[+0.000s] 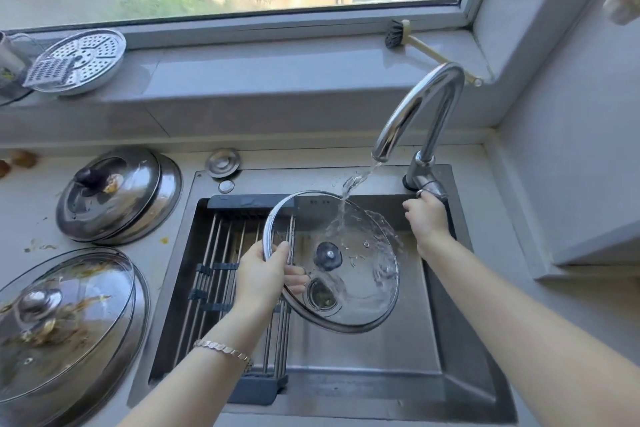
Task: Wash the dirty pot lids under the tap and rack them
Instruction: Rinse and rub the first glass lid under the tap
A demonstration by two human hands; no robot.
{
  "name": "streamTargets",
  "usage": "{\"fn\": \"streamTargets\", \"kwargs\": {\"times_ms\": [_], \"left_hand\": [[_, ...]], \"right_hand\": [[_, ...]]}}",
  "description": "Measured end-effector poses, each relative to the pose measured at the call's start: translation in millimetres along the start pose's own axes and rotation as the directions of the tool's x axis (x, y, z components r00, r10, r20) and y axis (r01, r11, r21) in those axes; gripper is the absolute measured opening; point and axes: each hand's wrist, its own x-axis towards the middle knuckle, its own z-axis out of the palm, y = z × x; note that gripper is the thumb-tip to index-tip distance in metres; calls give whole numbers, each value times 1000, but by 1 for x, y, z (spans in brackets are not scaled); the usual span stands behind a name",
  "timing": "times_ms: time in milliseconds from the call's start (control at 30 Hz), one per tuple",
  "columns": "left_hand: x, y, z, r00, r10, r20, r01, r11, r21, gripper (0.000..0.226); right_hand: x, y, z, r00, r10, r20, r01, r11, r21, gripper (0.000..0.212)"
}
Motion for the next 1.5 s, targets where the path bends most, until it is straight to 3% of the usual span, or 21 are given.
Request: {"fn": "streamTargets", "kwargs": {"times_ms": [67,167,200,300,333,367,433,500,533,633,700,800,900,1200,1300,1400,1500], "left_hand": [[-5,2,1,1000,11,20,-12,1000,17,17],[-14,4,5,999,1,43,-5,996,84,22],[-17,5,7,999,-10,47,5,994,106,22],[-25,7,14,996,-67,59,61,992,106,15],[-28,9,15,995,-83,62,77,993,92,12],[-31,11,17,994,-91,69,85,993,79,11],[-37,16,19,992,-68,103,60,995,82,15],[-41,21,20,991,-4,136,-17,989,148,24],[-42,24,19,990,51,134,-78,975,208,28],[-39,23,14,965,241,100,-261,868,422,28],[-37,14,5,949,294,115,-308,780,545,22],[-35,-10,-18,939,323,118,-313,660,683,20],[-30,-37,-45,961,266,73,-235,649,724,18],[-24,-80,-94,989,144,20,-110,650,752,14],[-20,-85,-104,989,149,20,-111,632,767,15],[-13,-89,-118,988,153,17,-110,624,774,14],[-3,-94,-135,991,137,10,-90,593,801,17]], "right_hand": [[-10,-5,-3,997,-12,72,25,984,-176,24],[-44,-4,-10,955,-34,294,197,816,-544,41],[-62,-3,-11,904,-28,426,298,756,-582,49],[-122,6,-5,617,9,787,609,627,-485,62],[-136,13,-3,572,-32,820,696,548,-464,62],[-144,22,-1,572,-130,810,763,447,-467,58],[-144,33,1,574,-417,705,819,301,-489,32],[-137,34,-1,593,-600,537,801,368,-473,16],[-134,29,-2,660,-593,461,751,493,-440,13],[-124,17,-5,864,-388,322,458,870,-182,7],[-122,11,-6,934,-229,273,236,972,10,5],[-123,8,-12,970,-59,236,12,980,196,4],[-125,5,-16,978,21,209,-80,957,278,3],[-137,5,5,968,-224,115,227,974,-15,9],[-134,12,13,981,-182,66,188,976,-110,13],[-131,18,20,995,-101,17,101,994,-28,10],[-137,17,36,991,-136,3,136,990,-44,11]]}}
